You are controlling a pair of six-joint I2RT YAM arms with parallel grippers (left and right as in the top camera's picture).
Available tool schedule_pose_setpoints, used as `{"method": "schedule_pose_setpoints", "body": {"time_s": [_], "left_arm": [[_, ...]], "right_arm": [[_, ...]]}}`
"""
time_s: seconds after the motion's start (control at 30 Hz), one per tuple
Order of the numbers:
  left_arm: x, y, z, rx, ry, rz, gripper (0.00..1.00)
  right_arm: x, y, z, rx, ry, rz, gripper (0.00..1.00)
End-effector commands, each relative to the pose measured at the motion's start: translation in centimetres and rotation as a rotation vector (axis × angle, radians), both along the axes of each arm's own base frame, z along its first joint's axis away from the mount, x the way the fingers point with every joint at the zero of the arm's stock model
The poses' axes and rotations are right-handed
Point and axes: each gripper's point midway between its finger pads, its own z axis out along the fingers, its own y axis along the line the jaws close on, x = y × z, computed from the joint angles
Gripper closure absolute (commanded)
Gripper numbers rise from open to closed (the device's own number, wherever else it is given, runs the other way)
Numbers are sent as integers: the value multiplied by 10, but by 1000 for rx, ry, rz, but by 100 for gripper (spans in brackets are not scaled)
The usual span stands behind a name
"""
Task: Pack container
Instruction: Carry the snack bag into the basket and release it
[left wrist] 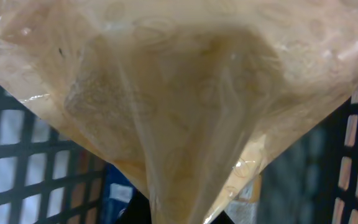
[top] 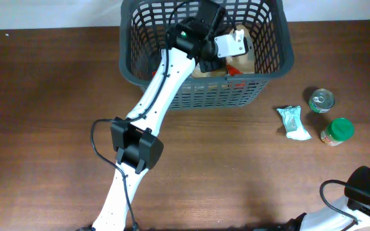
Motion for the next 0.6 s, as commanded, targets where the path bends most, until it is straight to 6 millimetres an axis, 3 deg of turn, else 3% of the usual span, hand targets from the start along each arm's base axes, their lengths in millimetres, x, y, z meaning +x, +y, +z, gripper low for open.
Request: {"method": "schedule_pose_setpoints", "body": {"time_s": [0.0,0.37,0.4,0.5,0.57], "left_arm": [[4,4,7,2,-13,62,98],[-3,-1,-6,-8,37,38,98],[-4,-2,-9,-9,45,47,92],[-4,-3,-9,-31,65,87,33],[-2,-4,-6,-56,71,123,13]], "right_arm": [[0,0,-2,12,4,-5,1],[0,0,-2,13,4,-6,1],[0,0,-2,13,4,-6,1],[0,0,-2,13,4,-6,1],[0,0,-2,13,4,-6,1]]}}
